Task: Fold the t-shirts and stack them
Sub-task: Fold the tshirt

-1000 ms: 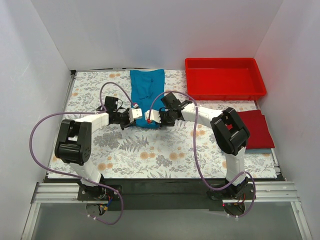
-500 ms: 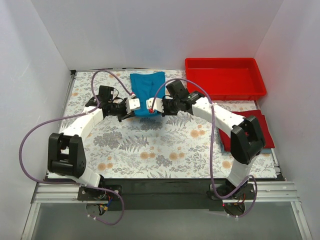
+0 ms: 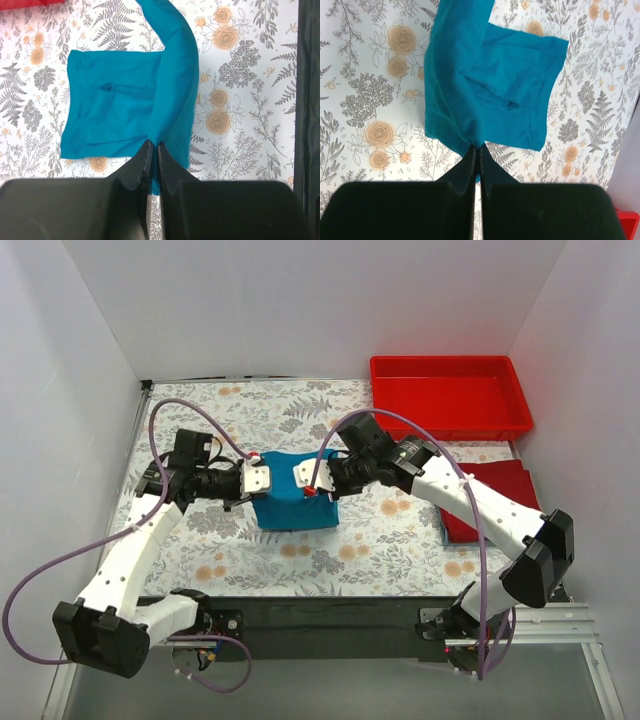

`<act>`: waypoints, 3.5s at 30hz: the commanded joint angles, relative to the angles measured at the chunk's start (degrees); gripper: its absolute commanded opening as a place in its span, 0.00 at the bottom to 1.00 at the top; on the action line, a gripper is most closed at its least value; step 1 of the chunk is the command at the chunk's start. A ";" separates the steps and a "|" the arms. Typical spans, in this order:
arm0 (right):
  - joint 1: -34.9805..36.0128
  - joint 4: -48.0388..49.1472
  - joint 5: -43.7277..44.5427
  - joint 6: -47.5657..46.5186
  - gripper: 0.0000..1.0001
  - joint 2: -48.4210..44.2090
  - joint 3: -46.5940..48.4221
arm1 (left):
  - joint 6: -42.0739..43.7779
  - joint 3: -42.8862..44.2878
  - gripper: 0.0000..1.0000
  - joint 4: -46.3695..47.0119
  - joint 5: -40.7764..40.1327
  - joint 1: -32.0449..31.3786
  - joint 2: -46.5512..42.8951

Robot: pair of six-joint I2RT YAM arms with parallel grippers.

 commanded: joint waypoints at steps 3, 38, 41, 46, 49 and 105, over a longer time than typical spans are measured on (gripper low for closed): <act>-3.45 -3.24 -1.58 -1.32 0.01 5.72 3.78 | -2.20 3.36 0.00 0.38 -1.77 0.96 6.72; -18.75 -1.66 -3.77 -15.21 0.01 51.87 39.03 | -3.17 25.69 0.02 22.36 -3.16 8.35 57.00; -18.58 -1.48 -3.25 -13.72 0.01 52.23 37.01 | -1.94 23.76 0.03 22.36 -3.70 8.35 57.27; -17.70 -1.57 -5.26 -9.33 0.01 44.69 24.84 | 0.43 14.30 0.03 21.83 -2.03 6.60 51.49; -15.77 -1.75 -7.19 -5.64 0.01 36.87 16.05 | 0.97 9.27 0.03 21.66 0.60 6.07 45.25; -14.18 -5.35 -14.15 20.65 0.04 29.90 8.52 | 5.62 1.87 0.07 16.03 0.35 3.69 39.43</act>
